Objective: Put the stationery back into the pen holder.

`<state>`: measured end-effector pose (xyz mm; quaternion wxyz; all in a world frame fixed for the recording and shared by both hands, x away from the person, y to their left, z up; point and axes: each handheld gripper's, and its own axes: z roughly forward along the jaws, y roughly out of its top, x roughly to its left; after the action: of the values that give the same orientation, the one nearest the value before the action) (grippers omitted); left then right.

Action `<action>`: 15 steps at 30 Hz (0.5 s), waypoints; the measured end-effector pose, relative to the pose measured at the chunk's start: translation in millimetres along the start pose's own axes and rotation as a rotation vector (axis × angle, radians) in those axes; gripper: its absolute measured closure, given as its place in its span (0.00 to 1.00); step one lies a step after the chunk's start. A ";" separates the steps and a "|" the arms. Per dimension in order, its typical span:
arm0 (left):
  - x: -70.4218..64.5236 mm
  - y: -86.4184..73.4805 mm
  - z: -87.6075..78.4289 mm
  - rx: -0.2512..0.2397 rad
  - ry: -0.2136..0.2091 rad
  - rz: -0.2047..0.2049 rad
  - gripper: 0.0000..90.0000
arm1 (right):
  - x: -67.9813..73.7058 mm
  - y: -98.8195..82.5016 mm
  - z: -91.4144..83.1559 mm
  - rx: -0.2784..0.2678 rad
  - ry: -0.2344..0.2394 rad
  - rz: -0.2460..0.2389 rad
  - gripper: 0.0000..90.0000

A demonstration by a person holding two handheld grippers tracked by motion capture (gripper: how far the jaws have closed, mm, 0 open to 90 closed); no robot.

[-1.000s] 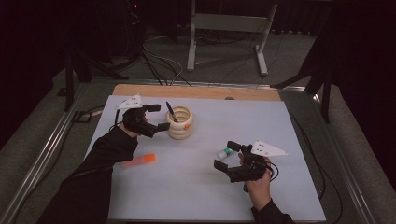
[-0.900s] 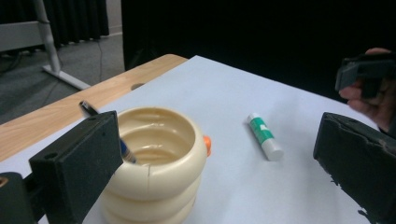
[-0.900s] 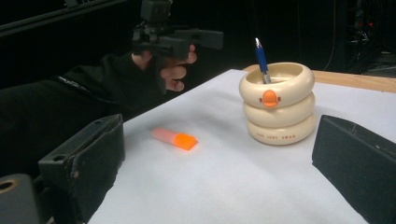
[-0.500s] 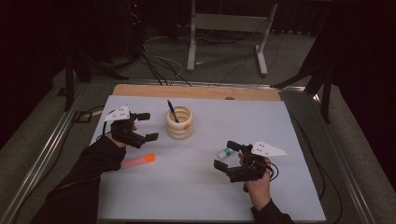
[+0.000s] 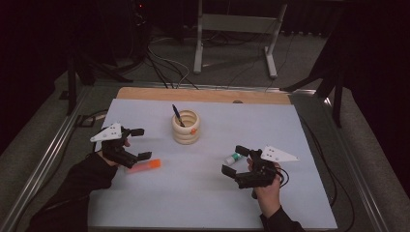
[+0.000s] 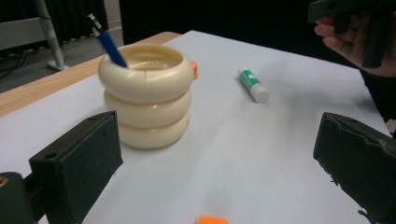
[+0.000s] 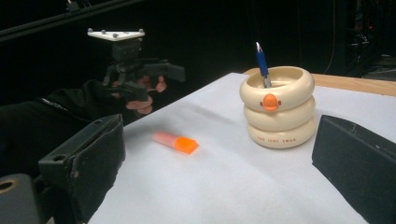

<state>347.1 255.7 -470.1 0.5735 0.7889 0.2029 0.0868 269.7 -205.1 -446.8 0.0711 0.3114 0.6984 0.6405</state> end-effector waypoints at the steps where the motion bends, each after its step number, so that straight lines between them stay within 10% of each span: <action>1: 0.0 -1.6 -2.7 0.003 0.011 0.002 0.02 | -0.1 -0.1 -0.2 -0.003 0.003 0.003 0.03; 15: -8.6 -34.5 -24.0 0.096 0.043 -0.018 0.02 | -0.8 0.1 -0.6 -0.006 0.000 0.010 0.03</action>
<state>322.9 282.0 -493.8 0.5311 0.8117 0.2263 0.0885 270.0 -206.1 -446.8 0.0689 0.3148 0.6947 0.6431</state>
